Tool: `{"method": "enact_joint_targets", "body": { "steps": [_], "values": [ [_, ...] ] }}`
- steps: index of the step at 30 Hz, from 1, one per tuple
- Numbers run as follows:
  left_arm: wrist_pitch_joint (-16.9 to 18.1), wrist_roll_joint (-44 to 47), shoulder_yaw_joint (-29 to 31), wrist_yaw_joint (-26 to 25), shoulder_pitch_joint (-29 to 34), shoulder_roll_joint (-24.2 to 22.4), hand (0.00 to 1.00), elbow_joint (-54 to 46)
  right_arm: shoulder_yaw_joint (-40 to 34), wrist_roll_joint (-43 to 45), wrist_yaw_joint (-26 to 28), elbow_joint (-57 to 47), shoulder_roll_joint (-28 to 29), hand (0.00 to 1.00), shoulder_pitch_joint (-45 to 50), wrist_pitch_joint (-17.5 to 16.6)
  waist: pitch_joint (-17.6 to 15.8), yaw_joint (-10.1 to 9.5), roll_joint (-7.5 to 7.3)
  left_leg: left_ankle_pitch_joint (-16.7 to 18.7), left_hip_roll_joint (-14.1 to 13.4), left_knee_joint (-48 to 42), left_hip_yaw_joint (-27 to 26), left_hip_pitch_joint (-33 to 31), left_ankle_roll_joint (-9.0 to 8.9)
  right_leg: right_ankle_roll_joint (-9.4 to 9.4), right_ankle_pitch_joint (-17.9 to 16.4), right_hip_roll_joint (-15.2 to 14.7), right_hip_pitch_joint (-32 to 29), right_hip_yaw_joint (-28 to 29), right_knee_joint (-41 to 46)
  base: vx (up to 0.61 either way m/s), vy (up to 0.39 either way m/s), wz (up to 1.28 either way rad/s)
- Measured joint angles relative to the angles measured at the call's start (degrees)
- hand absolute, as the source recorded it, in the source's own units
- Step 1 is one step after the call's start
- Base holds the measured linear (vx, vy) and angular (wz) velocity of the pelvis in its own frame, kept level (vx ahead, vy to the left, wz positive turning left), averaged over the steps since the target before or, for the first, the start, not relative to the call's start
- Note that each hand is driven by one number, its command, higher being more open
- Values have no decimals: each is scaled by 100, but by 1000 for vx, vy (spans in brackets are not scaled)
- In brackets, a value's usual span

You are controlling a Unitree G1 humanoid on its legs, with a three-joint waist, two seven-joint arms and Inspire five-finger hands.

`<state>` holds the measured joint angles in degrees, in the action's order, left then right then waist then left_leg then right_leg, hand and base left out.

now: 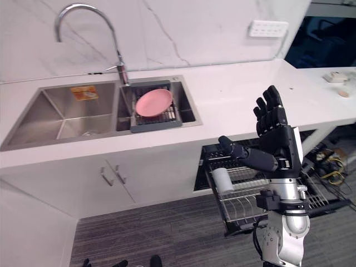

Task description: Walk over to the sink, pick up the cup, carry it to the dishwasher, place the cup inside the dishwasher, then close the dishwasher door

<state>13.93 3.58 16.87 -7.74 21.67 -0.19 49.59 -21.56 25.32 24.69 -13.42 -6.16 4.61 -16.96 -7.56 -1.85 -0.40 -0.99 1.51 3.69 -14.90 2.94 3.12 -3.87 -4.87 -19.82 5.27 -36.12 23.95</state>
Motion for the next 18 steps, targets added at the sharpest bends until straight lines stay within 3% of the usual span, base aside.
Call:
{"method": "enact_joint_targets", "body": {
  "steps": [1,4,7,8,9,12,18],
  "values": [
    [-58,-106,-126,-93,-70,127,100,45,39,-4,-26,-52,73,100,124,-1,-13,128,-21,2,-16,-15,246,56,62,99,-233,79,-484,977,863,70,78,66],
    [-209,-135,-399,-144,-235,299,100,60,74,-28,-152,-336,97,100,342,-69,-2,291,-36,-46,-30,-17,608,133,36,-20,-566,542,-608,1807,366,110,17,78],
    [-275,-136,-509,-79,-347,433,100,54,193,-23,-297,-550,89,100,340,-230,48,277,-164,-49,7,-52,686,156,13,23,-468,796,-659,1917,-731,122,-61,20],
    [-275,-133,-509,-62,-347,500,100,49,223,-22,-315,-598,91,100,347,-287,81,282,-263,21,85,-135,710,147,-41,96,-42,815,-621,1948,-1099,106,-138,18],
    [-305,-114,-501,-66,-399,544,100,79,198,-13,-402,-627,51,100,350,-368,92,301,-283,118,101,-198,757,149,-114,-192,19,807,-439,1882,-1310,102,-148,20],
    [-316,-22,-477,-58,-402,396,100,65,156,-12,-711,-693,-64,100,348,-370,165,296,-118,190,-74,-17,707,296,-184,-143,142,1039,-143,1790,-1802,131,-134,4],
    [-303,-274,-465,48,-433,403,100,59,41,-11,-871,-800,-52,100,305,-346,208,306,-87,155,-152,119,610,425,-271,-157,182,1167,16,1811,-2095,121,-43,-3]
  ]
}}
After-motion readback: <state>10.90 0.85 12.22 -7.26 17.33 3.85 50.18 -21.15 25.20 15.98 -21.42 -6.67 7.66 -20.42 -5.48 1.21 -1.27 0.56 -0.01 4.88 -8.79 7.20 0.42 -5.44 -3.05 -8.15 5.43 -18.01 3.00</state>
